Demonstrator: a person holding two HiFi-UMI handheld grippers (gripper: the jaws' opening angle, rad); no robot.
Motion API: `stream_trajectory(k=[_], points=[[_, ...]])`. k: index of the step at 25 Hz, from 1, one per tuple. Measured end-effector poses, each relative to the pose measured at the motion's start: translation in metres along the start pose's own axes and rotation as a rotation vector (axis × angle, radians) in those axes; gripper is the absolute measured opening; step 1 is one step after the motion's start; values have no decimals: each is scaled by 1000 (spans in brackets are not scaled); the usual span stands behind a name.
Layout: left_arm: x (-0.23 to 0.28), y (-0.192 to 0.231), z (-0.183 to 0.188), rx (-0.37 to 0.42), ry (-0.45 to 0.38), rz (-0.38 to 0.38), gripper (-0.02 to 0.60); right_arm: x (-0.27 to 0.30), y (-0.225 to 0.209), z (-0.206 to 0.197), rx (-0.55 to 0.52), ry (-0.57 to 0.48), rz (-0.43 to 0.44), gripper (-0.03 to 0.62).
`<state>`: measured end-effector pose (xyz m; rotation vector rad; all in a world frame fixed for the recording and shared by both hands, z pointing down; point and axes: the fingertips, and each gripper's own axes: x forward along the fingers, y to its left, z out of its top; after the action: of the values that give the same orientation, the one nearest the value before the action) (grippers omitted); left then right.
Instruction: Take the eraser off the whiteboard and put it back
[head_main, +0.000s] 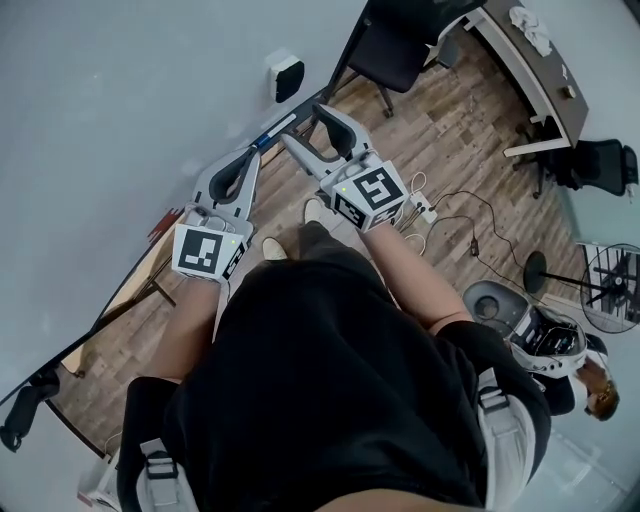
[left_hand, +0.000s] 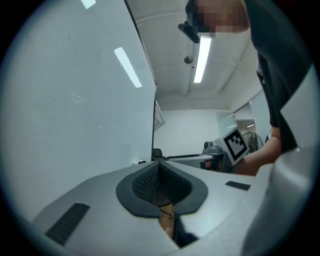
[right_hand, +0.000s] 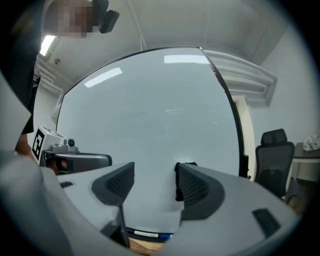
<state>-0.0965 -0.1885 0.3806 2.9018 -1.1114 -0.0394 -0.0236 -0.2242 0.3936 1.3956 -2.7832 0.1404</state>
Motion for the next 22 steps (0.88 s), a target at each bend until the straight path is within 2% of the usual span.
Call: stream_trajectory(k=[4, 6, 9, 22], points=[[12, 7, -2, 7, 1, 45, -5, 13, -25, -3, -8, -4, -25, 310], [19, 10, -2, 10, 0, 64, -5, 19, -40, -3, -14, -7, -45, 367], [29, 16, -4, 16, -2, 90, -5, 33, -57, -7, -21, 1, -55, 417], [43, 37, -13, 0, 16, 191, -5, 78, -78, -34, -32, 50, -21, 425]])
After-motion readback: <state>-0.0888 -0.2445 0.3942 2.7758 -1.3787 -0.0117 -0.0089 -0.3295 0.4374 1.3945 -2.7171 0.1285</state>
